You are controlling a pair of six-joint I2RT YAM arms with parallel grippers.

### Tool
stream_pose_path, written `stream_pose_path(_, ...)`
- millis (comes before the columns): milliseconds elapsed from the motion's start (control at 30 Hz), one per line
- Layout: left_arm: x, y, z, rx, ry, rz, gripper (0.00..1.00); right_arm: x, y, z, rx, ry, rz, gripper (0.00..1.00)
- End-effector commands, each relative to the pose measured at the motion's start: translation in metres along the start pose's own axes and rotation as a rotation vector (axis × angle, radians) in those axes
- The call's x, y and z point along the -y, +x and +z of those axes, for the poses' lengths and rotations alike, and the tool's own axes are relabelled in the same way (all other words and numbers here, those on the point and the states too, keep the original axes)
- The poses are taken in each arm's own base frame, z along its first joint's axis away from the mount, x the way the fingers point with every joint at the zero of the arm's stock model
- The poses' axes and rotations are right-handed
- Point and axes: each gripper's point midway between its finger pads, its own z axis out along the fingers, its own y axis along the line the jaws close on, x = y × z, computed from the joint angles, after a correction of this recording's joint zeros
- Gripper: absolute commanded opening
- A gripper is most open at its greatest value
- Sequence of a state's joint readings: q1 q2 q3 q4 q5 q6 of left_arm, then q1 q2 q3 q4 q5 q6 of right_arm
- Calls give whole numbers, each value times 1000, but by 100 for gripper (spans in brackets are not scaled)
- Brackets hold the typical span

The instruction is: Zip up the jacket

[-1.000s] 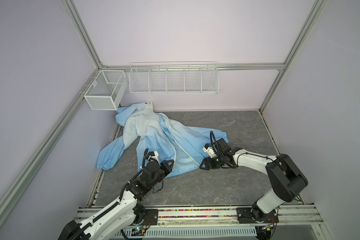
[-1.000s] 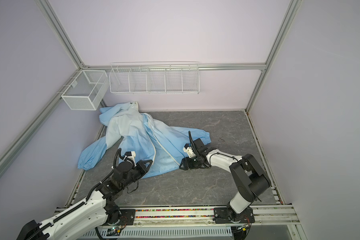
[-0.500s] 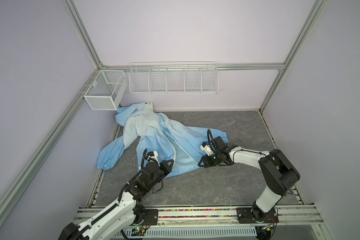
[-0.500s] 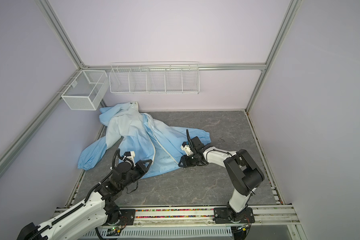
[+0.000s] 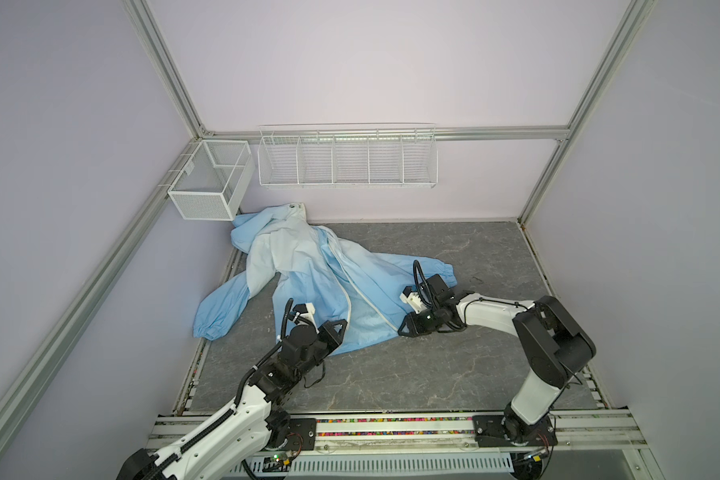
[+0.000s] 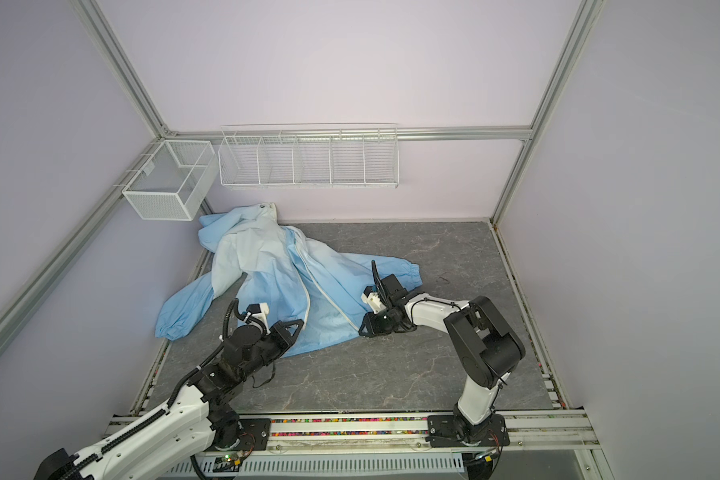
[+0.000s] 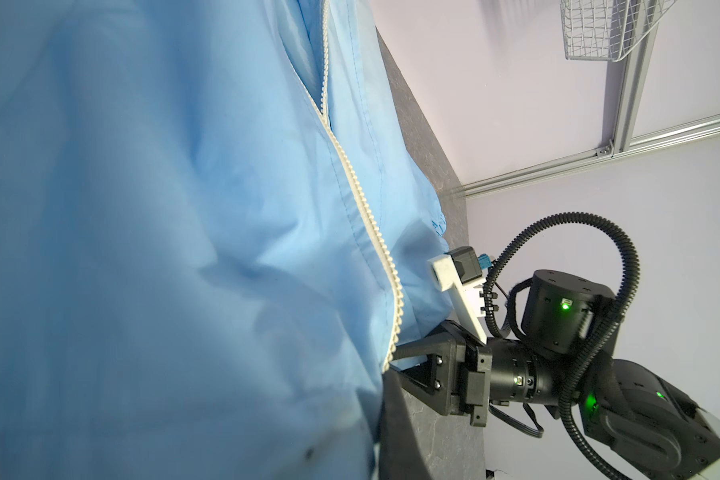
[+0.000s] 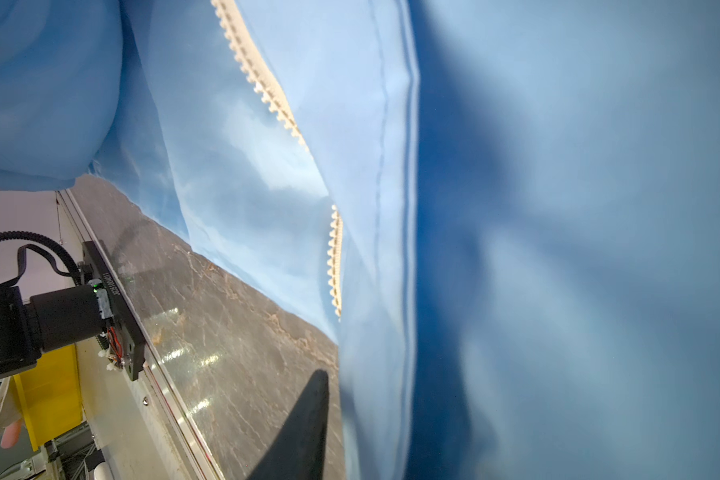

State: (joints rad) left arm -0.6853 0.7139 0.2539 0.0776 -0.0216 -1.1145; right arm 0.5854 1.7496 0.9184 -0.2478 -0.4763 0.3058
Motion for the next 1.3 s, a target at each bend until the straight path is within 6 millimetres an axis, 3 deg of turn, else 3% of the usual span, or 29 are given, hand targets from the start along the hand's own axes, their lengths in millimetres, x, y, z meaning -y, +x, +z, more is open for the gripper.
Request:
stream_pose_path(0,-6,-1,-2,14,-11,-6,0,-4,1,3,-14,-15,-21,30)
stream_pose_path(233,-6,-5,-7,28,-24,9,0,-7,-1,0,-8,-26,-19,22)
stream_pose_path(433,6,-13,-12,37,-29,68,0,-17,-11,-7,17,-56,-12,7)
stream_pose_path(633,28,-28,-16,43,-59,156,0,-35,-29,-19,55,-109,-10,7)
stream_pose_path(867,61,-57,-18,101,-97,288,0,-61,-65,-49,149,-111,-60,7)
stream_pose_path(1067,71,-68,-3,169,-54,317,0,-59,-111,-81,278,52,-35,7)
stream_pose_path(1267,80,-98,-24,362,-26,313,0,-81,-148,-110,427,36,-97,7)
